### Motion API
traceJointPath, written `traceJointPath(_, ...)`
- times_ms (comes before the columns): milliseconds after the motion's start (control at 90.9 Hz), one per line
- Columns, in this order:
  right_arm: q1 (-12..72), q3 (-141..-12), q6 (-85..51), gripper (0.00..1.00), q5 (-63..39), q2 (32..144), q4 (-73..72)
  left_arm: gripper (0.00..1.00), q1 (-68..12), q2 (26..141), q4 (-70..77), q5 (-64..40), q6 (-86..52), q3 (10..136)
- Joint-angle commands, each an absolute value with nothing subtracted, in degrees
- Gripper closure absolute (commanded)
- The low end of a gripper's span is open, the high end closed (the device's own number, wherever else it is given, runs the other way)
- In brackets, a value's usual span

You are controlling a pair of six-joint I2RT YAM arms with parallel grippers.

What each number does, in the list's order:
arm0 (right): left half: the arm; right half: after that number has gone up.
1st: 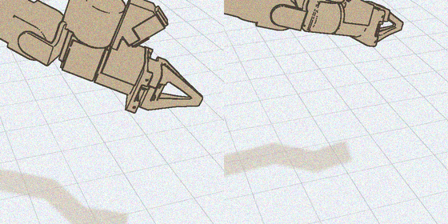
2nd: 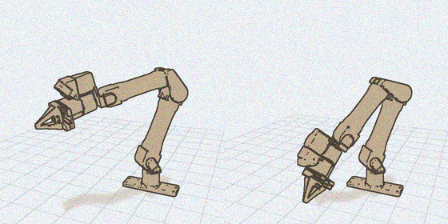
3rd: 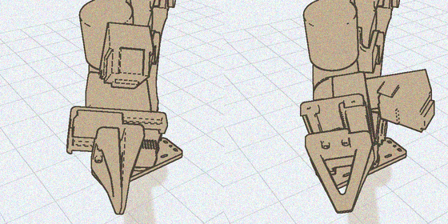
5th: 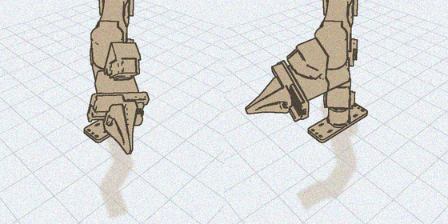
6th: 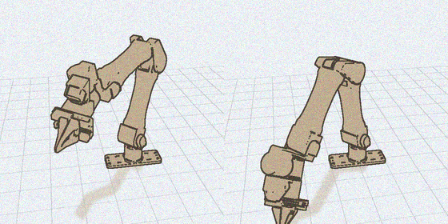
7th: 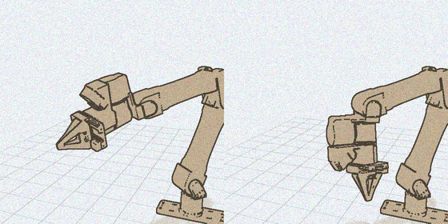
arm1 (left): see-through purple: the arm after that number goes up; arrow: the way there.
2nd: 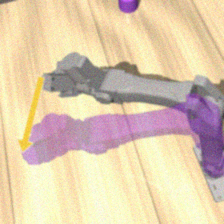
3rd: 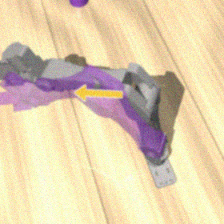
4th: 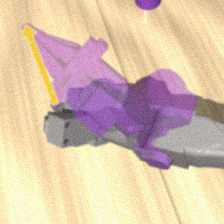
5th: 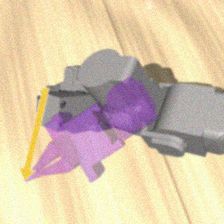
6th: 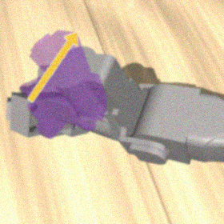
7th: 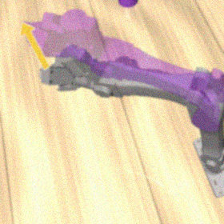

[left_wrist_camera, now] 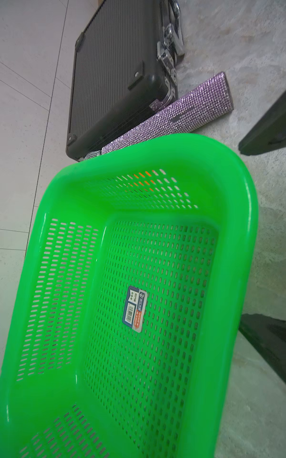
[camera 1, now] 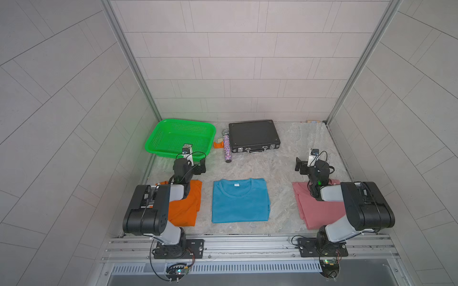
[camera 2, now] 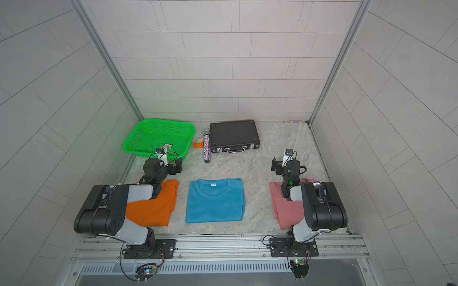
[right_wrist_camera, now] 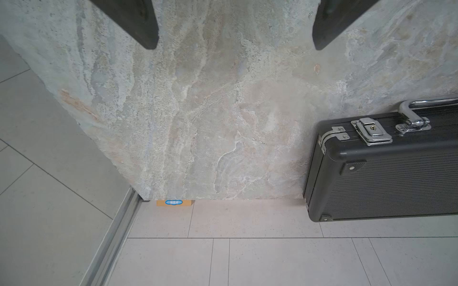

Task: Put the folded t-shirts into the basket
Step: Adjust the bin at the corner of the board.

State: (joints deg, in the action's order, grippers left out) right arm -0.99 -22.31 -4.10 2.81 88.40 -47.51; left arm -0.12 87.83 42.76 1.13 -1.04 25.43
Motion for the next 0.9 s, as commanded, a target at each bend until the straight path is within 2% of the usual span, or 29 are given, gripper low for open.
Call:
traceJointPath(0, -1.0, -22.7, -4.7, 0.0, 3.3, 87.7, -47.6, 0.0, 0.0, 87.7, 42.6, 0.8, -0.5, 25.2)
traceJointPath(693, -1.0, -22.0, -5.7, 0.0, 4.2, 86.3, -49.1, 0.0, -0.2, 86.3, 40.3, 2.5, -1.2, 26.2)
traceJointPath(792, -1.1, -27.8, -8.8, 0.0, 8.2, 75.9, -27.7, 0.0, -0.2, 82.8, 26.0, 2.7, -1.7, 31.8)
traceJointPath(891, -1.0, -31.8, -9.6, 0.0, 6.3, 65.7, -15.4, 0.0, -0.2, 79.6, 14.6, -1.5, -0.8, 36.4)
